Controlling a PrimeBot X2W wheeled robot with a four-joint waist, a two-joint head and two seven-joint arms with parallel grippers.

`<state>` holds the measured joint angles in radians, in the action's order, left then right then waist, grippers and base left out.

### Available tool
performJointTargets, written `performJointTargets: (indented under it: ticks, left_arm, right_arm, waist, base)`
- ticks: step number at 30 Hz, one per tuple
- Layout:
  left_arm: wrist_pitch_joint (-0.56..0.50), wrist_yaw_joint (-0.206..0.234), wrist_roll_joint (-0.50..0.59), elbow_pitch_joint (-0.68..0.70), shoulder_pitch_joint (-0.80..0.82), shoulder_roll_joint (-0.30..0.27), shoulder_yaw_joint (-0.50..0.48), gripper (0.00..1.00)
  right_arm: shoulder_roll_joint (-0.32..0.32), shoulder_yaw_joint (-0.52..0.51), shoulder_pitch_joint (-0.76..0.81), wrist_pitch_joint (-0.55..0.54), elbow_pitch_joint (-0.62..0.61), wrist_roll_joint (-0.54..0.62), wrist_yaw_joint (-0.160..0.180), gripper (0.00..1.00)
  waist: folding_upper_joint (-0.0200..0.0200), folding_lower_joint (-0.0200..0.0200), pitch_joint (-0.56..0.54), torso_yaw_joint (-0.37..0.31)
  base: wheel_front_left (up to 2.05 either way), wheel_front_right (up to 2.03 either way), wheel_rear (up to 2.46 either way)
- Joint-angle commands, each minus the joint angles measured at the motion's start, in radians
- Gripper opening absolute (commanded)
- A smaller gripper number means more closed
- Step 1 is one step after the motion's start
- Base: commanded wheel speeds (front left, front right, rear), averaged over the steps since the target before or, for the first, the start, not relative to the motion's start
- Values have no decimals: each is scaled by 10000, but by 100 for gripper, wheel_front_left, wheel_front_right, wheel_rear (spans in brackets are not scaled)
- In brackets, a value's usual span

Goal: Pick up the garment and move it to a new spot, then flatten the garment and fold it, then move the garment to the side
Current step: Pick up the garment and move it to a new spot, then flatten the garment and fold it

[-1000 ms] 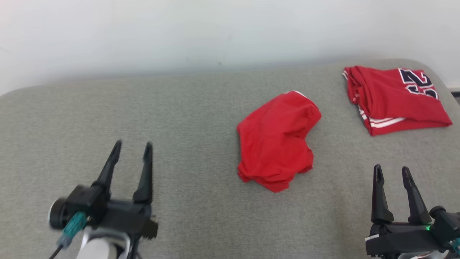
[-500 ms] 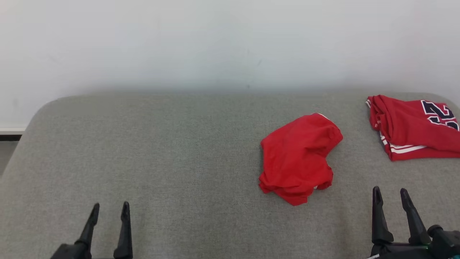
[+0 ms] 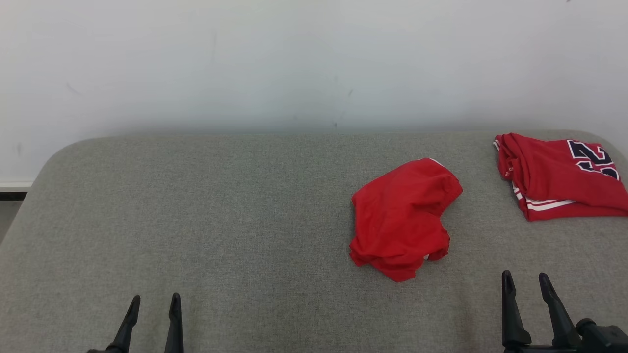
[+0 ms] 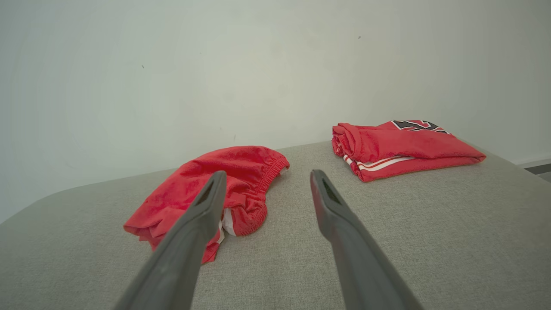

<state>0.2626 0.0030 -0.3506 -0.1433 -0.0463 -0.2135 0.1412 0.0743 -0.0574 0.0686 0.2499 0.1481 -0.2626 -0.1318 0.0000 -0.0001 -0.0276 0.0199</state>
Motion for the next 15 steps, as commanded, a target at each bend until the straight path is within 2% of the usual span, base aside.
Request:
performJointTargets:
  ticks: [1,15]
  left_arm:
    - [28,-40,129,-50,-159,44,-69,100]
    - [29,-311,464,-271,-96,322,-320,100]
  right_arm:
    - [-7,22,114,-2,35,-59,29,100]
    - [-13,41,101,-8,186,-82,27,100]
  waist:
    - [0,1,-3,-1]
    - [0,1,-11,71]
  base:
    - [0,0,0]
    - [0,0,0]
